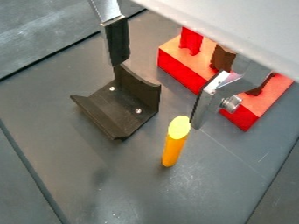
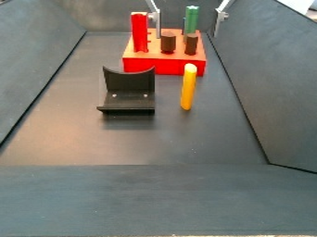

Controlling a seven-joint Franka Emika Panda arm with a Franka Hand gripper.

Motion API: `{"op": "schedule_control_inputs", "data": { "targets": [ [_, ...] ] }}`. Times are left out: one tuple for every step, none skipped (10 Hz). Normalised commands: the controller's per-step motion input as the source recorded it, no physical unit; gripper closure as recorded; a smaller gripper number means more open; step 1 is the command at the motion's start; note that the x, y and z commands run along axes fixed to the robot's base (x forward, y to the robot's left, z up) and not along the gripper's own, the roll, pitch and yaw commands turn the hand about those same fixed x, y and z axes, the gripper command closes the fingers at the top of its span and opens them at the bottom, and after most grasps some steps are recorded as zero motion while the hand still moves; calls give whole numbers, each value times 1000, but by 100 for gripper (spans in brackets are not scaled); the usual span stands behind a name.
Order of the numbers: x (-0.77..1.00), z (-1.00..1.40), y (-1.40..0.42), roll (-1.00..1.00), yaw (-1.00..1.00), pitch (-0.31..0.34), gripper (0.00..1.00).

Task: Pick up the oval object. Move up. Move to above the board. Insert the oval object.
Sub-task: Pick up the oval object.

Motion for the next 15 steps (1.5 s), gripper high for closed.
{"op": "schedule_control_inputs", "data": {
  "targets": [
    [40, -551, -34, 0, 0, 26, 0],
    [106, -786, -20, -67, 0, 7, 0],
    [120, -849, -9, -121, 0, 0, 0],
    [0, -880, -94, -116, 0, -31, 0],
    [-20, -760, -186, -151, 189, -36, 0],
    [-149, -663, -274, -183, 380, -1, 0],
    [-123, -594, -297, -180, 406, 0, 0],
    [-194, -691, -189, -197, 374, -26, 0],
    [-129, -706, -37, -186, 243, 0, 0],
    [-77, -603, 0, -133, 51, 19, 0],
    [-83, -400, 74, -20, 0, 50, 0],
    [-26, -329, 23, -51, 0, 21, 0],
    [0, -240, 0, -64, 0, 0, 0],
    [0, 0, 23, -23, 0, 0, 0],
    [0, 0, 0, 0, 0, 0, 0]
  ]
}}
